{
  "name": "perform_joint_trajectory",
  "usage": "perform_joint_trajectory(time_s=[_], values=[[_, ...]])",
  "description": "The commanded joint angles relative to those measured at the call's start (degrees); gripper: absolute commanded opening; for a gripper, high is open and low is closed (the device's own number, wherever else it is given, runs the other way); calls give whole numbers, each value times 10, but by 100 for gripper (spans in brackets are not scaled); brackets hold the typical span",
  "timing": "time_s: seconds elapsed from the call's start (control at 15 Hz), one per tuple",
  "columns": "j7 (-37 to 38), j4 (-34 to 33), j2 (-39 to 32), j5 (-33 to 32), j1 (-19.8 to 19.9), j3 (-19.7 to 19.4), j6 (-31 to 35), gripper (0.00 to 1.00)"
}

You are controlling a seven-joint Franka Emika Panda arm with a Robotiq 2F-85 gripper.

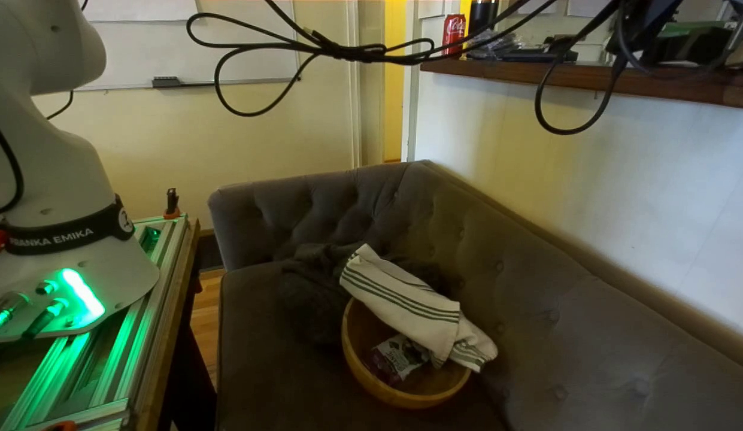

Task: Put the book on the seat of the chair

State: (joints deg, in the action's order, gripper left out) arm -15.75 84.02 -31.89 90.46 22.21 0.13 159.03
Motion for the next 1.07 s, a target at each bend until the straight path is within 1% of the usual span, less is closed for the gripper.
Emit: perform_joint_trajectory(time_s=[0.0,0.2,0.33,0.47,0.53,0.67,0.73,0.8,0.87,0.93,1.0], values=[[-44,7,39,48,10,14,-16,7],[-80,30,87,76,15,22,-49,7],[-134,38,111,102,19,24,-81,7],[-173,65,141,96,23,19,-128,7],[-170,82,156,82,28,16,-159,7],[-127,119,186,51,45,7,-235,7],[-99,137,202,30,60,1,-289,7],[-79,149,214,8,89,14,-332,7],[-61,158,225,-14,109,16,-379,7],[-45,165,234,-36,128,16,-429,7],[-33,170,241,-54,138,9,-480,7]])
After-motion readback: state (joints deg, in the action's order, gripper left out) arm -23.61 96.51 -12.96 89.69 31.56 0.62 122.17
